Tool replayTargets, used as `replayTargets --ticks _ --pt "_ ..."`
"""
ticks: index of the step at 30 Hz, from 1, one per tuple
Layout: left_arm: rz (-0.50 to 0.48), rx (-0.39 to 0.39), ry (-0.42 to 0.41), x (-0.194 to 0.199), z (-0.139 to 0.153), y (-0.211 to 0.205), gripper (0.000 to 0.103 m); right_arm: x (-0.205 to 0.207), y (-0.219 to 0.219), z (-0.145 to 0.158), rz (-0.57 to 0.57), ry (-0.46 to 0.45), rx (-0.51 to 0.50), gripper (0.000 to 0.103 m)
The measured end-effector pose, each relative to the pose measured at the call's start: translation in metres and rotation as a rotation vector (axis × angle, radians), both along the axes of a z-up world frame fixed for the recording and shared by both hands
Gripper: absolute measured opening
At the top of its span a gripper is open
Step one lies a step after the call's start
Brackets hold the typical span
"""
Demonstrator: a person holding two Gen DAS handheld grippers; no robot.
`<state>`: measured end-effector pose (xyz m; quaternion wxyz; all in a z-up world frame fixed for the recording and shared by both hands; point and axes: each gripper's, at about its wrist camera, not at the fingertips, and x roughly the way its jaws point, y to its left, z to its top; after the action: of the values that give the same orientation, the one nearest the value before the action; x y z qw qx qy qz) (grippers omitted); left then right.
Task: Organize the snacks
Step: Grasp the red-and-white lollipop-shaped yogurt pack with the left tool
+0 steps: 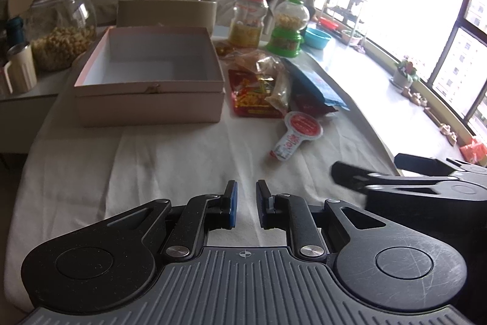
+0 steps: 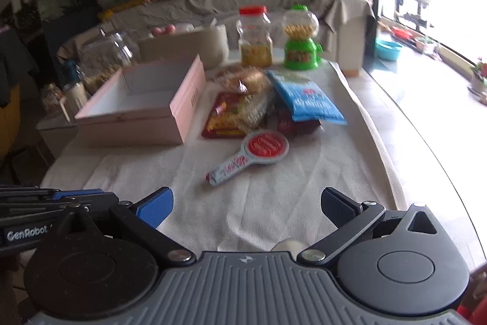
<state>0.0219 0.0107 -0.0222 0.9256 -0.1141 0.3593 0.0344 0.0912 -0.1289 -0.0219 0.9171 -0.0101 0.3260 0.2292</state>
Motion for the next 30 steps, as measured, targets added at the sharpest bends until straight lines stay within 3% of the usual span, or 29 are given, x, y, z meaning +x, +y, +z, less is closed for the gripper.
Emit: replayTargets --ticks 5,8,12,17,19,25,30 --pt "-0.043 -0.117 -0.063 0.02 -0.002 0.019 0.018 0.016 -0.023 -0.004 -0.009 -0.114 0.08 0.103" --pt "-0.074 -0.175 -0.089 0.041 -0.006 0.028 0.018 0.035 -0.029 -0.016 -0.017 -0.074 0.067 0.103" --pt "-0.068 -0.06 -0.028 0.076 -0.015 0.02 0.018 0.059 -0.028 -0.039 -0.006 0.049 0.036 0.103" --pt "-0.328 -0.075 -0.001 0.117 -0.03 -0.001 0.018 0.08 -0.032 -0.055 -0.019 0.114 0.064 0.103" --pt "-0.401 -0.03 0.004 0.13 -0.034 -0.013 0.019 0.089 -0.034 -0.062 -0.036 0.16 0.076 0.103" --pt "-0.477 0.193 0.0 0.146 -0.038 -0.036 0.019 0.085 -0.036 -0.065 0.006 0.153 0.059 0.103" --pt "-0.527 0.206 0.023 0.148 -0.045 -0.038 0.02 0.079 -0.045 -0.067 0.026 0.147 0.102 0.103"
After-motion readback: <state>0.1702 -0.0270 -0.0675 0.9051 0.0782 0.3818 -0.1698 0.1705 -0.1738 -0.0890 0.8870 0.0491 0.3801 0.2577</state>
